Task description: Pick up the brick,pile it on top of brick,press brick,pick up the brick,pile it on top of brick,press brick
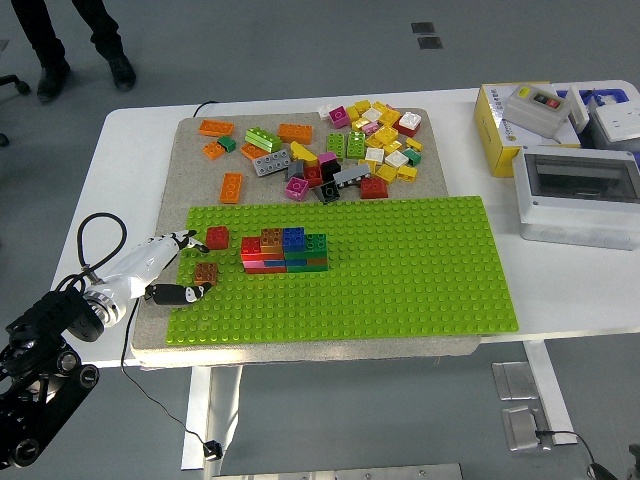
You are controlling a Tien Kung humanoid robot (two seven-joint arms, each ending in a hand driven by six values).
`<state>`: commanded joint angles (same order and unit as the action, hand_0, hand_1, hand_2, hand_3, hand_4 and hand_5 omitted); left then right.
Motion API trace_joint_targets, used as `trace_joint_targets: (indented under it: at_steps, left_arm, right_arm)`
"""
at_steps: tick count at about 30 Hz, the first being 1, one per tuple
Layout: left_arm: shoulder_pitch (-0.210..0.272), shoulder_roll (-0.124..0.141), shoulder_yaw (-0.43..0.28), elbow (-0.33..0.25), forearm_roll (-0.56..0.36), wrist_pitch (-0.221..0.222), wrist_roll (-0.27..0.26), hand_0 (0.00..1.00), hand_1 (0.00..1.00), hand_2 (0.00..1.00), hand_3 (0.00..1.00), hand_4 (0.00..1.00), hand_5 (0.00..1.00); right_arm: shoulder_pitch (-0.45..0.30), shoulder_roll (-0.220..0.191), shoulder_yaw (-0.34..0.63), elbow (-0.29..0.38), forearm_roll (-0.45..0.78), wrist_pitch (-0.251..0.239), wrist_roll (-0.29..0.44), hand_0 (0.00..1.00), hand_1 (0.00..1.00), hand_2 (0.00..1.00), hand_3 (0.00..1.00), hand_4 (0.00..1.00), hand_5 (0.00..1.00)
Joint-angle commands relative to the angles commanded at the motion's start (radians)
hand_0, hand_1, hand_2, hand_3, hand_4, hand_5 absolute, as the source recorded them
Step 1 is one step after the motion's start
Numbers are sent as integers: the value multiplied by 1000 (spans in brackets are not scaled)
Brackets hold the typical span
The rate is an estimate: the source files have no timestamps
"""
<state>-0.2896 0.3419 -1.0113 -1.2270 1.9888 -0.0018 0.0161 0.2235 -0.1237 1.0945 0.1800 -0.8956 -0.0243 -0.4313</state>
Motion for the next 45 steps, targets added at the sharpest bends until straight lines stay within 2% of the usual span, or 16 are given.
trace_joint_targets:
  at_steps: [27, 28, 33, 34, 45]
  left_arm:
    - [-25, -4, 21, 50, 27, 22, -9, 998, 998, 998, 730, 766, 320]
    - [-25, -4, 21, 51, 26, 22, -9, 998, 998, 998, 729, 699, 243]
    - [-27, -6, 24, 55, 24, 26, -9, 998, 998, 998, 729, 699, 243]
    - [-27, -6, 24, 55, 24, 26, -9, 998, 998, 998, 726, 609, 159]
    - [-28, -7, 27, 58, 20, 26, -8, 998, 998, 998, 722, 602, 157]
  right_arm:
    - [-1, -2, -4, 0, 6, -2, 8, 738, 701, 710, 788, 643, 998]
    - [0, -2, -4, 0, 6, -2, 8, 738, 700, 709, 786, 643, 998]
    - [0, -3, -3, 0, 5, -2, 9, 738, 700, 709, 786, 643, 998]
    - [1, -3, -3, 0, 5, -2, 9, 738, 700, 709, 786, 643, 998]
    - [1, -3, -3, 0, 3, -1, 9, 738, 700, 709, 786, 643, 998]
